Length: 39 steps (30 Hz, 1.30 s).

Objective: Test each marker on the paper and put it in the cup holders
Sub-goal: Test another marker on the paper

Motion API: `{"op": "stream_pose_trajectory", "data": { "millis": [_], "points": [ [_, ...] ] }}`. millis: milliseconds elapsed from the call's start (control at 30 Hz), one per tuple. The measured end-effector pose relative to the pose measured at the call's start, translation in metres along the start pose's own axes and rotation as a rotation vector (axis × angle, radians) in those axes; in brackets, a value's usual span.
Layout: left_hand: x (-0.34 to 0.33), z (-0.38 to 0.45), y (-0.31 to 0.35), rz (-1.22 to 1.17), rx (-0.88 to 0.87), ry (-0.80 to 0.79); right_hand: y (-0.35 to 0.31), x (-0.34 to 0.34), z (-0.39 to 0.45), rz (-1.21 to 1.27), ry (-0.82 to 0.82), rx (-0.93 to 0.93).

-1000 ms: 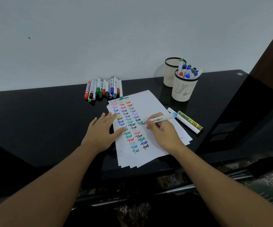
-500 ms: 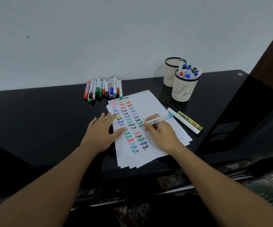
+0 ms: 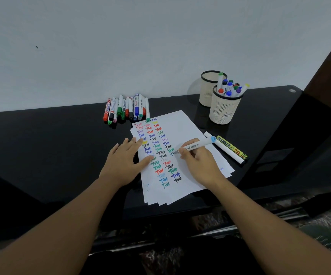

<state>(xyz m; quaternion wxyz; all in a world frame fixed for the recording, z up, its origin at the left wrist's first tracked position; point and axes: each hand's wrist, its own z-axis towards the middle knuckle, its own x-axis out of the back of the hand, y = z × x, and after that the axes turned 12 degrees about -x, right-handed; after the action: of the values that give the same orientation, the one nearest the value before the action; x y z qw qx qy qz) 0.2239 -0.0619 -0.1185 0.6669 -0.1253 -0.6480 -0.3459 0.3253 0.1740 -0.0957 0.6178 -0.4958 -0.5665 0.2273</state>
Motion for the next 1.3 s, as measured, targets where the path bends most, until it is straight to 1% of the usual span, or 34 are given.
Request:
{"op": "stream_pose_trajectory", "data": {
  "millis": [333,467,767,900,1067,1233,1300],
  "points": [
    [-0.0007,0.0011,-0.0016,0.003,-0.001,-0.001,0.0007,-0.0014,0.0016,-0.045,0.005,0.030],
    [-0.0016,0.0006,-0.0022,0.007,0.001,0.000,0.0011,-0.0009,0.0022,-0.018,0.037,0.014],
    [-0.0016,0.0003,-0.0013,0.000,0.003,0.004,0.0010,-0.0007,0.0021,-0.078,0.034,0.016],
    [-0.0001,0.0000,-0.0014,-0.005,0.010,-0.001,0.0000,-0.0012,0.0025,-0.046,0.036,0.004],
    [-0.0005,0.0002,-0.0004,-0.004,0.007,-0.001,0.0000,-0.0020,0.0025,-0.093,0.050,0.039],
    [-0.0001,0.0002,-0.0004,-0.007,0.008,0.004,-0.0003,-0.0009,0.0004,-0.023,0.034,0.025],
    [0.0005,0.0002,0.0003,-0.013,0.004,0.006,-0.0004,-0.0012,0.0007,-0.039,0.028,0.034]
  ]
}}
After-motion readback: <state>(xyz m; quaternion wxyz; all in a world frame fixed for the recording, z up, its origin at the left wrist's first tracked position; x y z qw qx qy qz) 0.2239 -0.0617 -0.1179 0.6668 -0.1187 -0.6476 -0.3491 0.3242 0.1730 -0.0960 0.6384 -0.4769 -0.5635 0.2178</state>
